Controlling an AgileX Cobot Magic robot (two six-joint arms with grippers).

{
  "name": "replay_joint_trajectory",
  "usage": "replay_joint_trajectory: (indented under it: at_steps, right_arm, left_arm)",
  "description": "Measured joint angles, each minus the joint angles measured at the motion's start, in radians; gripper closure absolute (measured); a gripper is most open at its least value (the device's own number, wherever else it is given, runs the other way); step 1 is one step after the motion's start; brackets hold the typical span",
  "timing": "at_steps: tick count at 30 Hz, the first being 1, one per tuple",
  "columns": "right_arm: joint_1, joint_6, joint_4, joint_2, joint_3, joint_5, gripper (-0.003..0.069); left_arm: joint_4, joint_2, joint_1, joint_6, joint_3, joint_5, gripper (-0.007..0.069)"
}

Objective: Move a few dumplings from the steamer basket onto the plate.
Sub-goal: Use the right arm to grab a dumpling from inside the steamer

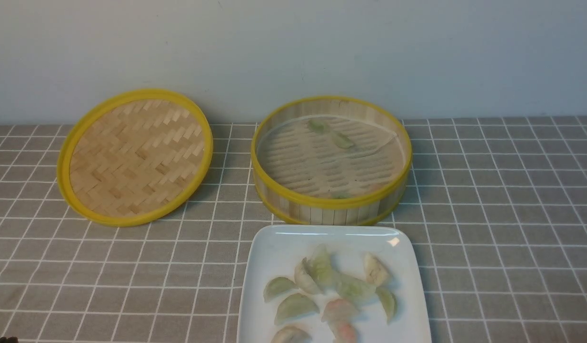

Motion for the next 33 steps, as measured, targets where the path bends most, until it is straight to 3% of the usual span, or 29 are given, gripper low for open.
replay_joint_trajectory:
  at_steps: [14, 17, 20, 23, 28, 33]
  right_arm:
    - [0.000, 0.009, 0.018, 0.000, 0.001, -0.011, 0.0673]
    - [0.000, 0.060, 0.146, 0.000, 0.009, -0.082, 0.0673]
    - [0.000, 0.170, 0.401, 0.000, 0.009, -0.200, 0.0673]
    - [0.000, 0.214, 0.564, 0.000, 0.009, -0.271, 0.0673]
    - [0.000, 0.200, 0.650, 0.000, 0.009, -0.322, 0.0673]
    - [0.000, 0.109, 0.639, 0.000, 0.009, -0.390, 0.0673]
  left_arm:
    - [0.000, 0.000, 0.000, 0.000, 0.000, 0.000, 0.0629]
    - [0.000, 0.000, 0.000, 0.000, 0.000, 0.000, 0.0629]
    - [0.000, 0.000, 0.000, 0.000, 0.000, 0.000, 0.0629]
    - [0.000, 0.000, 0.000, 0.000, 0.000, 0.000, 0.0629]
    - [0.000, 0.000, 0.000, 0.000, 0.000, 0.001, 0.0629]
    - [0.000, 0.000, 0.000, 0.000, 0.000, 0.001, 0.0629]
